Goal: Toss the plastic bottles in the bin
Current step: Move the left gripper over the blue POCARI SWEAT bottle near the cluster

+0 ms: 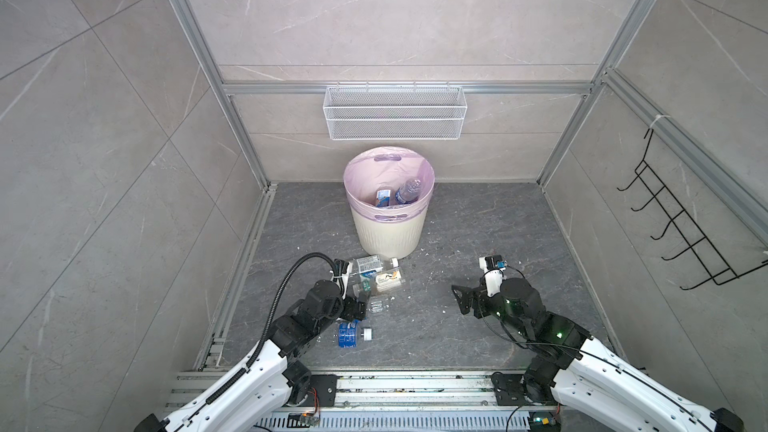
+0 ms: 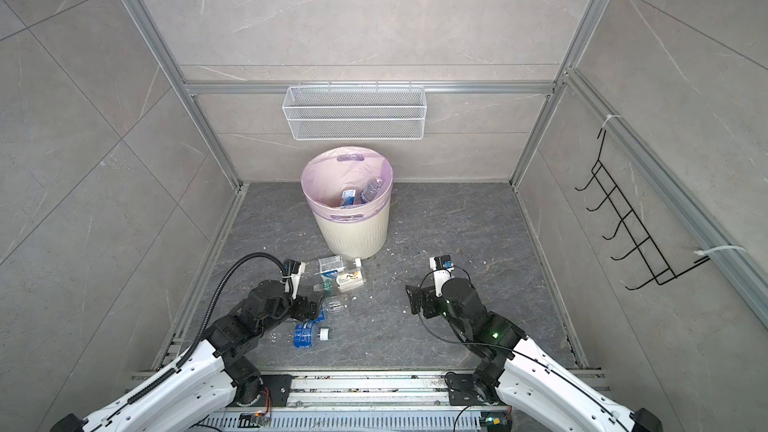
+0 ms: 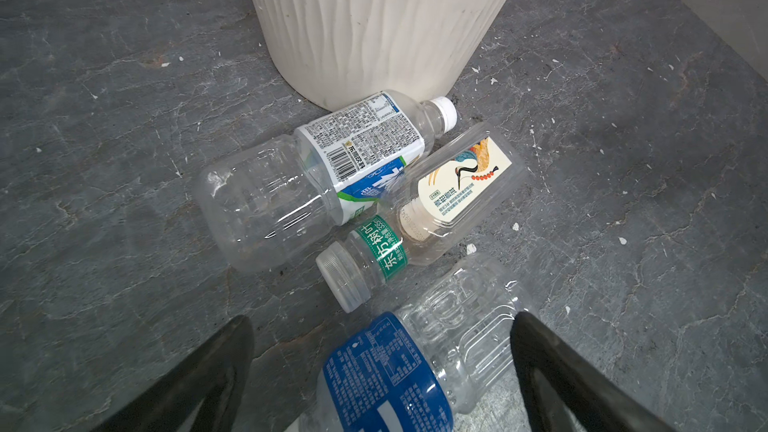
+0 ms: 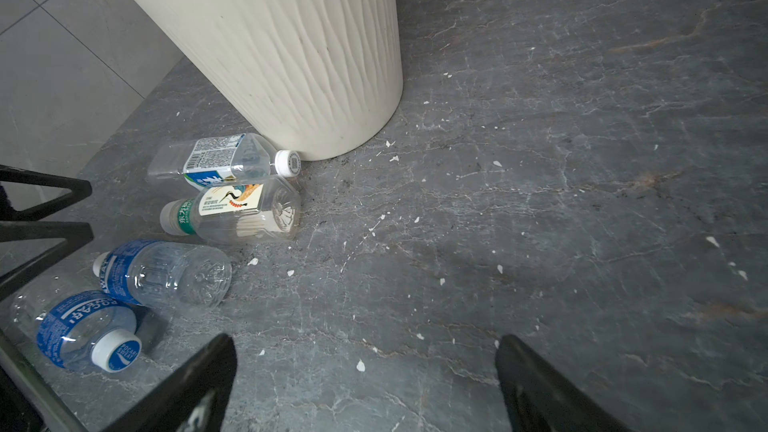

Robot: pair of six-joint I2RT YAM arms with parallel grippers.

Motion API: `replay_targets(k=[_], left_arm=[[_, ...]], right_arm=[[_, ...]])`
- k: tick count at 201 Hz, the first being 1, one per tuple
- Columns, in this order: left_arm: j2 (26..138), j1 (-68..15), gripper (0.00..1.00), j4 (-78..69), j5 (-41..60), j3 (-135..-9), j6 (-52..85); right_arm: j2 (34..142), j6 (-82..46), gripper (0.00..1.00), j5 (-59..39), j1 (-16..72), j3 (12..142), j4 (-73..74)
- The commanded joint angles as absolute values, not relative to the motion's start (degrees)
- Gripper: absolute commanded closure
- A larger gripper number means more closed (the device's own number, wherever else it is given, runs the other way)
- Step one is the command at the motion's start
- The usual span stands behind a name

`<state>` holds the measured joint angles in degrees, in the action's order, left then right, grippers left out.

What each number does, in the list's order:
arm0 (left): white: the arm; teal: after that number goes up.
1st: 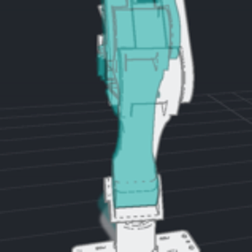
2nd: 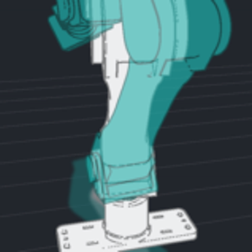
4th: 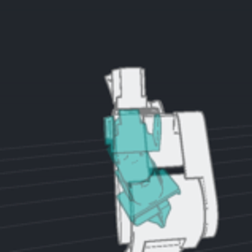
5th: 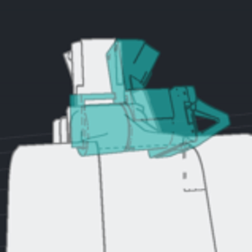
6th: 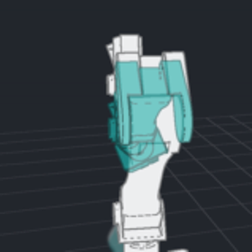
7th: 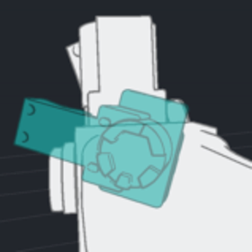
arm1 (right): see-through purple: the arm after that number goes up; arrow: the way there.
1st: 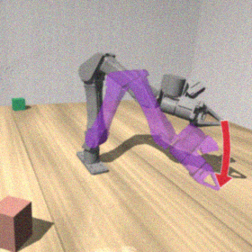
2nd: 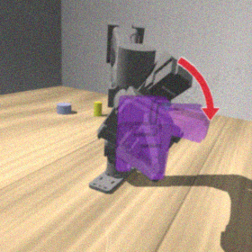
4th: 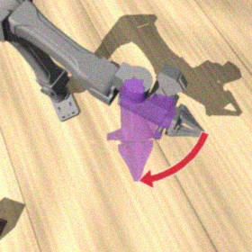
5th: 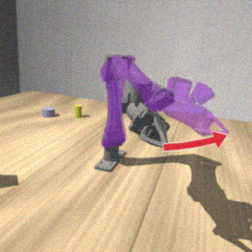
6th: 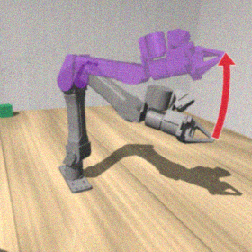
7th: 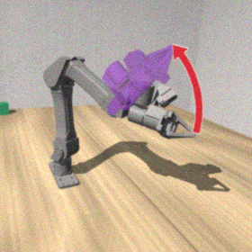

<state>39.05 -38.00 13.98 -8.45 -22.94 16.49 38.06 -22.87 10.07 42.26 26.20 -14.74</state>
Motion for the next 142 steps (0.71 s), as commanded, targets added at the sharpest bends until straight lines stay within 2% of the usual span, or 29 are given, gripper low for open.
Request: replay_targets(k=[1,86,142], left_arm=[[38.53,-38.31,0.01,16.33,-8.97,-25.69,17.89],[48.64,-38.31,0.01,17.25,-12.26,-32.89,19.25],[50.53,-38.43,0.00,20.24,-8.82,-35.02,21.64]], right_arm=[[39.39,-22.18,0.01,11.50,42.62,24.40,-11.07],[42.02,-22.32,0.00,11.76,42.63,23.97,-9.57],[41.18,-22.68,0.00,12.04,42.63,23.69,-10.28]])
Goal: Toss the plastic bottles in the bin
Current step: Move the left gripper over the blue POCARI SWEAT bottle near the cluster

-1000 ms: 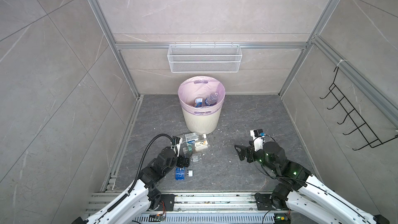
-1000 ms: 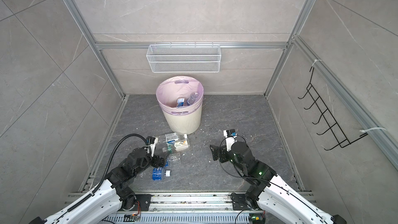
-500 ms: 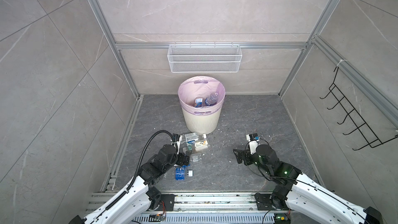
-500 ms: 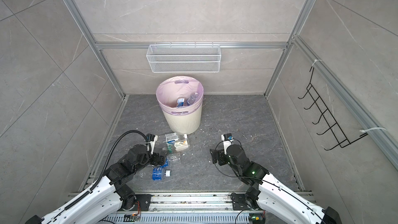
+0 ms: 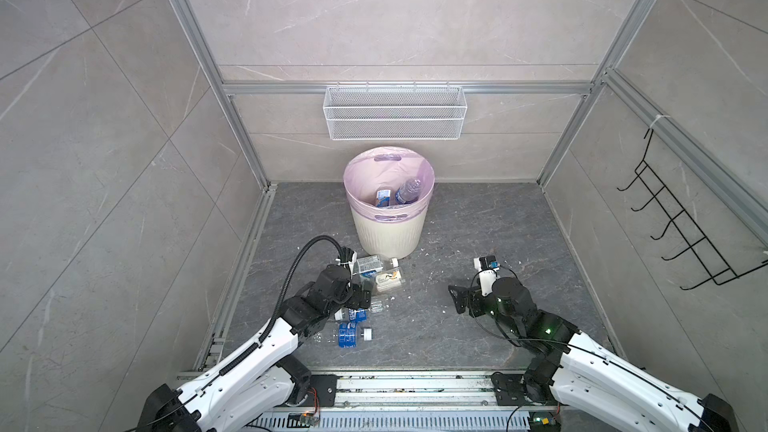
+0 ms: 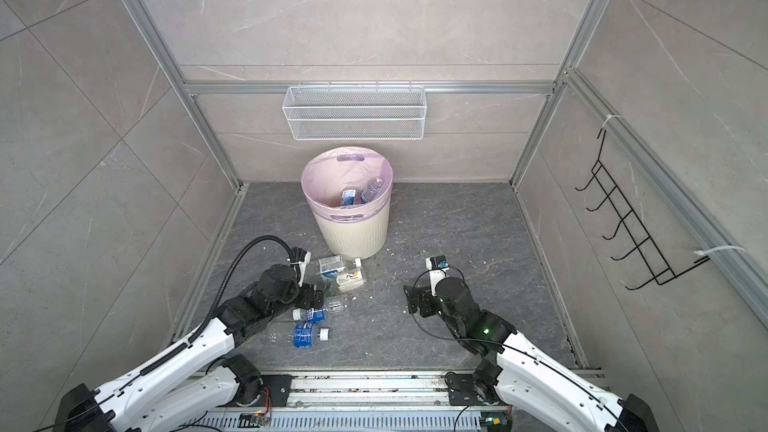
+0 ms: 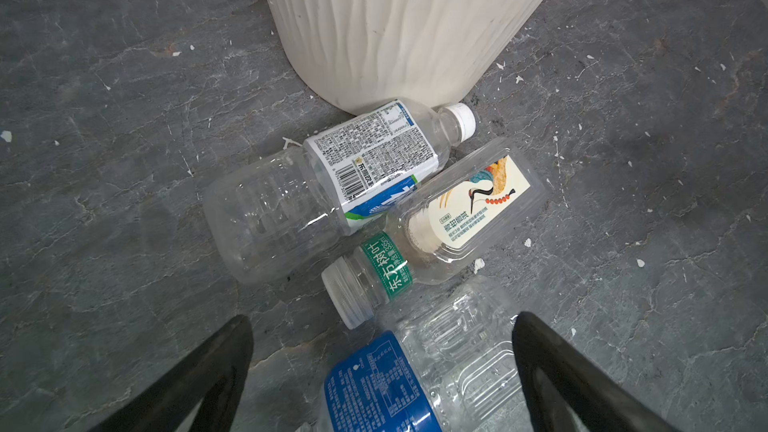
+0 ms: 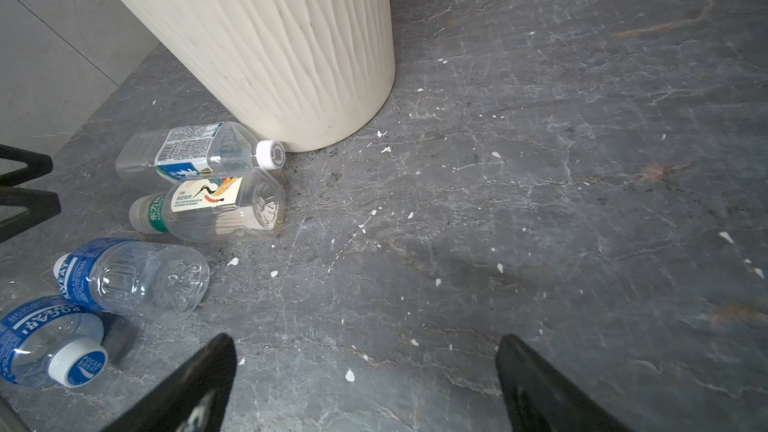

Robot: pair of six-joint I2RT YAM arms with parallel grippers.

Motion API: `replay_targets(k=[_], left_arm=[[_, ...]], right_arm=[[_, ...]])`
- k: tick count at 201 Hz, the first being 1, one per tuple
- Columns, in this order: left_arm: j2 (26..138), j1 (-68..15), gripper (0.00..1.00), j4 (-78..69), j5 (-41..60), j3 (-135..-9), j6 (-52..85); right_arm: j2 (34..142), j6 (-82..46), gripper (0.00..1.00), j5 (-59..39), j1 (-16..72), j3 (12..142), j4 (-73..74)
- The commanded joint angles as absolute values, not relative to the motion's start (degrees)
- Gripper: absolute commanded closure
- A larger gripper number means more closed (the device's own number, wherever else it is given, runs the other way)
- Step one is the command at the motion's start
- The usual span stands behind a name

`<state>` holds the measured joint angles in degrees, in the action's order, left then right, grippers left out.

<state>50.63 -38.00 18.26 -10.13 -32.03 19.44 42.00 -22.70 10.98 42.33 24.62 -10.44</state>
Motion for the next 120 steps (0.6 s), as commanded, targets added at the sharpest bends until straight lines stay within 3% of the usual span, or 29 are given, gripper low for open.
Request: replay_targets(k=[1,58,120], left_arm=[[50.49,-38.42,0.00,20.36,-8.89,-35.04,21.72],[50.23,-43.60,0.00,27.00,-8.17,-37.48,24.38],[54.49,-53.76,0.00,34.67,-14.30,-41.46,30.54]], right_arm=[[41.20,-22.72,0.00,12.04,42.58,23.71,-10.28],[41.48,-22.84,0.00,12.29,42.62,23.91,-10.80],[41.17,-23.09,0.00,12.57,42.63,24.04,-11.48]])
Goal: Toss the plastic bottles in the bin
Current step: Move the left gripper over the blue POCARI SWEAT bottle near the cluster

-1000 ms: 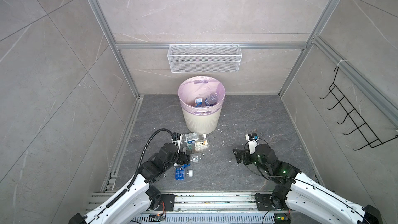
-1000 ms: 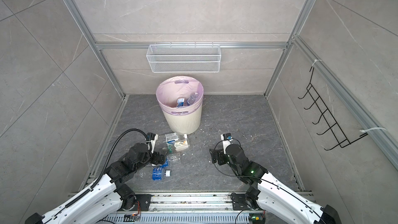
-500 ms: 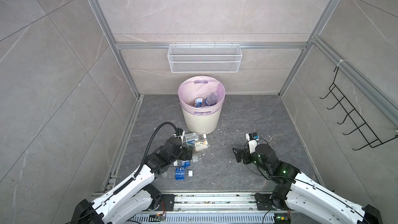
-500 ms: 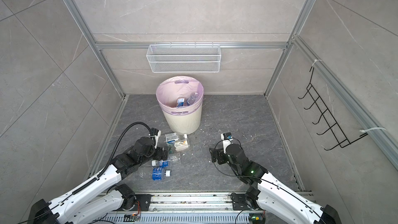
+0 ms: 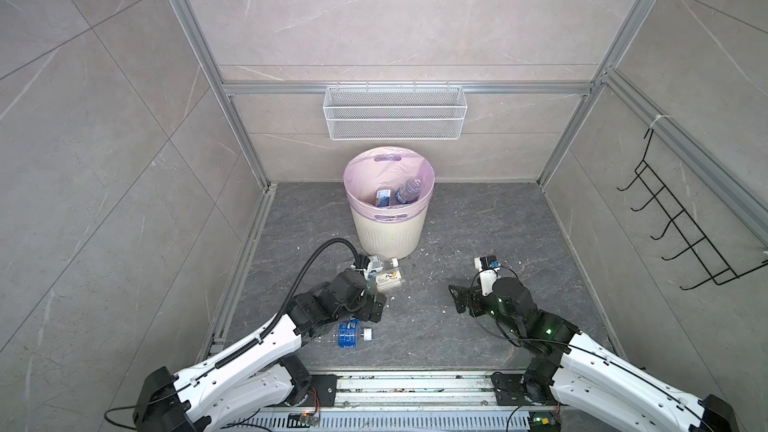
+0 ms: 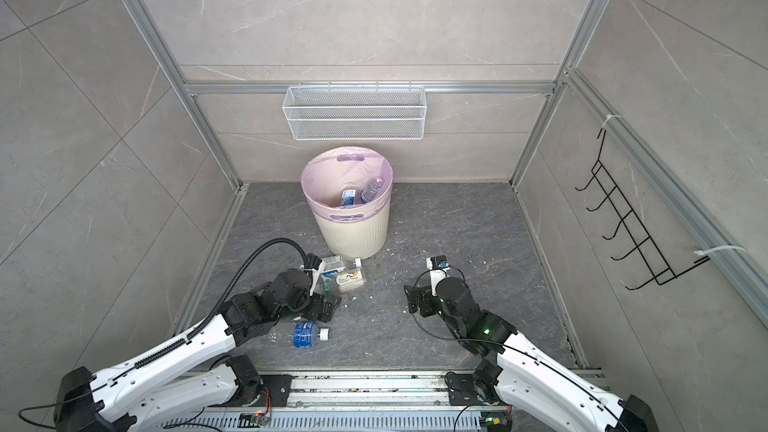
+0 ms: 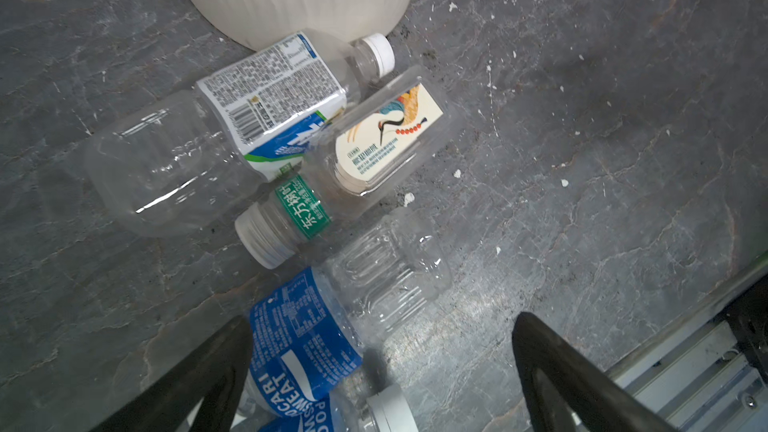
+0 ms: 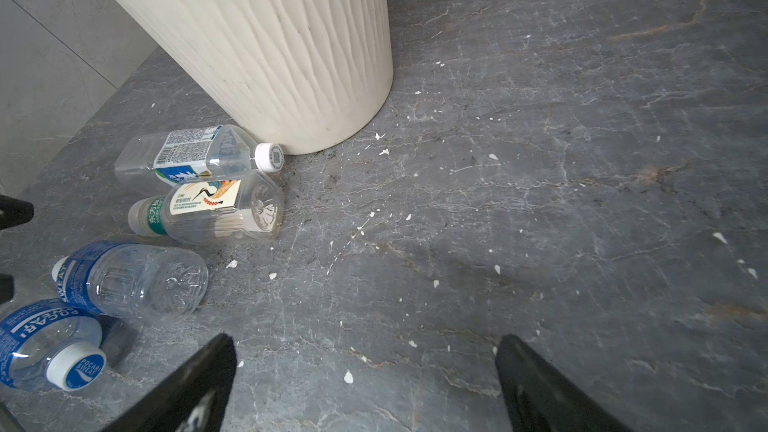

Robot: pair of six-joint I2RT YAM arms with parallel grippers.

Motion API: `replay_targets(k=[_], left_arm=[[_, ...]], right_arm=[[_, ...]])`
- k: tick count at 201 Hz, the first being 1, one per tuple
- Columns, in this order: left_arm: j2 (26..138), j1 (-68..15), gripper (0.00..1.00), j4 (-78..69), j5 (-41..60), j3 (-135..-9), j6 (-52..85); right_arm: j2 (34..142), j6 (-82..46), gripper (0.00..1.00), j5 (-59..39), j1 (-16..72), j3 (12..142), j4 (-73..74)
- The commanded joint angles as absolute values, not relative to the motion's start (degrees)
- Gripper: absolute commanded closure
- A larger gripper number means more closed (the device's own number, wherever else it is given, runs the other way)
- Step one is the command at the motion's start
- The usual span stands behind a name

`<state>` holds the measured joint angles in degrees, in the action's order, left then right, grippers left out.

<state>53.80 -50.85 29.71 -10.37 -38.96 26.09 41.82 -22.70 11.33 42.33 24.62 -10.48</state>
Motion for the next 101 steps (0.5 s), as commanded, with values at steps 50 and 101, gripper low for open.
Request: replay_targets(k=[50,101], left_arm=[[50.53,-57.54,0.00,39.55,-18.32,-40.52,37.68],[51.91,-58.56,0.00,42.63,-17.27,-40.26,39.12]], right_arm=[[40.52,-23.21,0.00,12.40,42.58,23.95,-11.91],[40.10,-23.38,0.00,12.22,42.63,24.00,-12.15]])
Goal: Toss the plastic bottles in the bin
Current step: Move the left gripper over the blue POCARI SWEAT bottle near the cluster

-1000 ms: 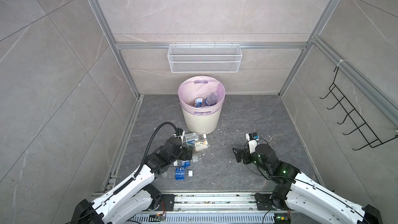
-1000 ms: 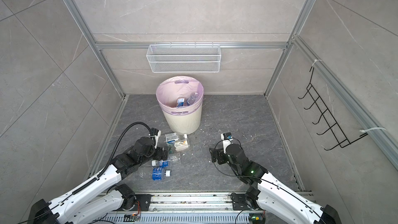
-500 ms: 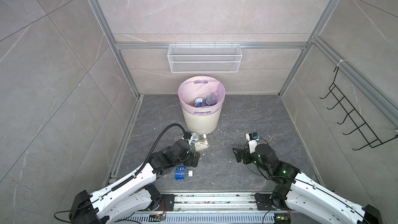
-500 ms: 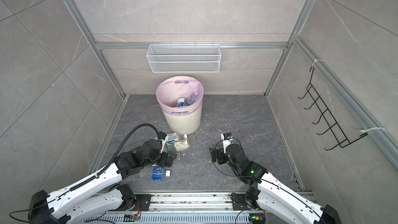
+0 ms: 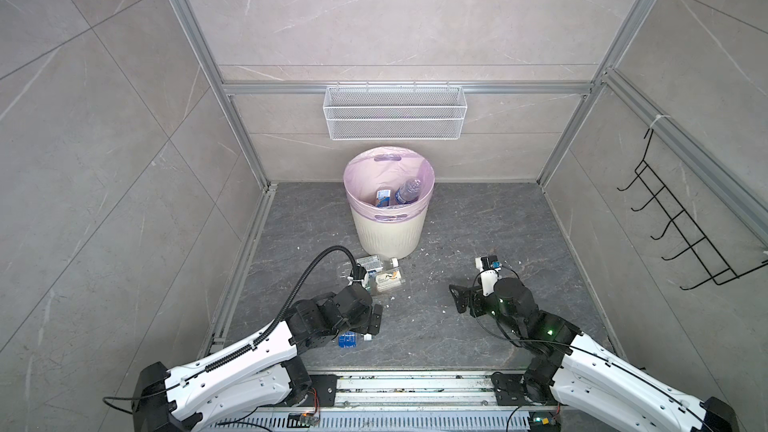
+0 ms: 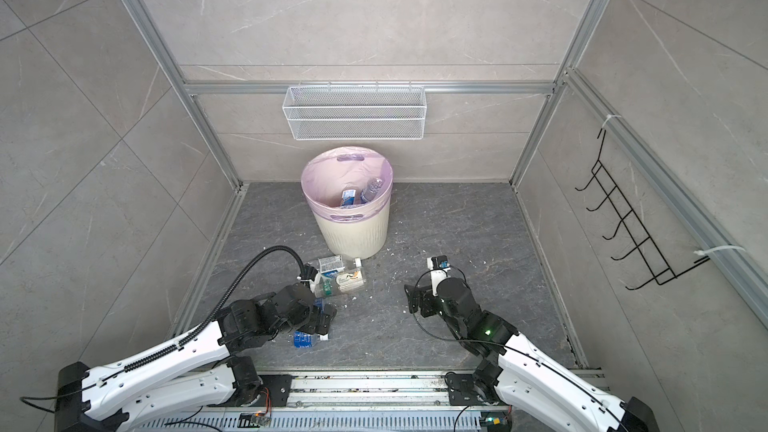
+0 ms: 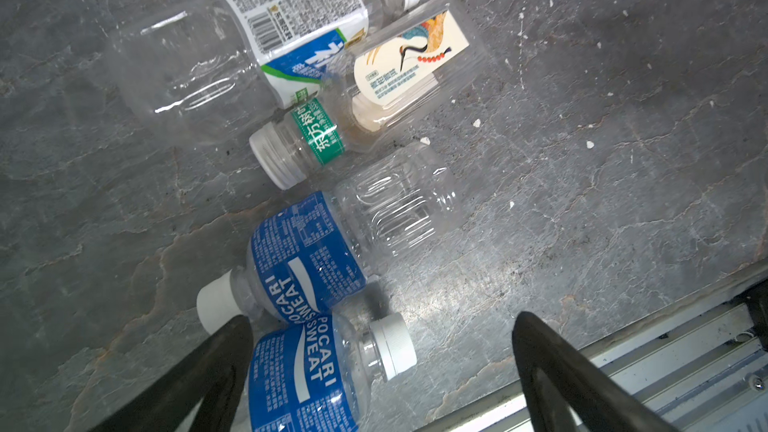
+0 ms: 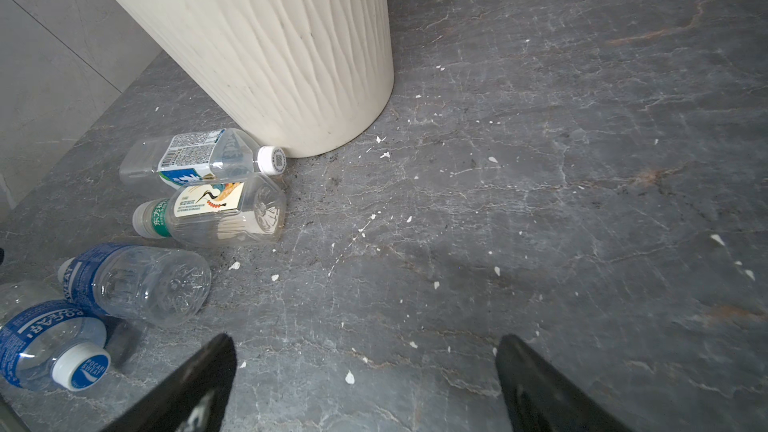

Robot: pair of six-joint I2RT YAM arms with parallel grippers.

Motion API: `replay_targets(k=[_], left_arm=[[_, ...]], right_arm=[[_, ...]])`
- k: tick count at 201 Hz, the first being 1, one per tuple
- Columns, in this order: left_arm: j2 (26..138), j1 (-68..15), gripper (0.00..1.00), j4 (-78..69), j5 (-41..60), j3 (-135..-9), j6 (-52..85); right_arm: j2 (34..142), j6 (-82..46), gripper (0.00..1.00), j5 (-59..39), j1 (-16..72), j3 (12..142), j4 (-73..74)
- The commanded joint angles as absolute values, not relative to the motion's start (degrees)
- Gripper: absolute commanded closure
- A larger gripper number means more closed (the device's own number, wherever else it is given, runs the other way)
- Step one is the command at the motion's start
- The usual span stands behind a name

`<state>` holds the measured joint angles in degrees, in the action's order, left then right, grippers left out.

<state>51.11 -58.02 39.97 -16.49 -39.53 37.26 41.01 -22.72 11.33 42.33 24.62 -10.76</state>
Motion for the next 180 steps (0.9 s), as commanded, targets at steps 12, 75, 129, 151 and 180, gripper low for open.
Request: replay_targets(k=[12,75,129,151,180], left_arm=[[52.59,-58.86,0.00,42.62,-16.68,-40.43,39.02],[55.67,-59.15,0.00,42.08,-17.76,-40.12,39.69],[55.60,-57.85,0.00,39.81,-17.71,-37.05,40.52],[55.15,-55.96,0.00,37.49,-15.89,-35.43,39.95],[54.92,-53.62,0.00,35.02,-14.61,-34.43,38.50]], right_arm=[[39.85,-23.35,0.00,12.30,42.63,23.95,-12.28],[39.47,-23.55,0.00,12.21,42.58,23.87,-12.57],[38.79,-23.86,0.00,12.13,42.63,23.60,-12.83],[38.30,-23.90,0.00,12.13,42.63,23.47,-12.96],[38.04,-24.04,0.00,12.04,42.63,23.36,-13.09]])
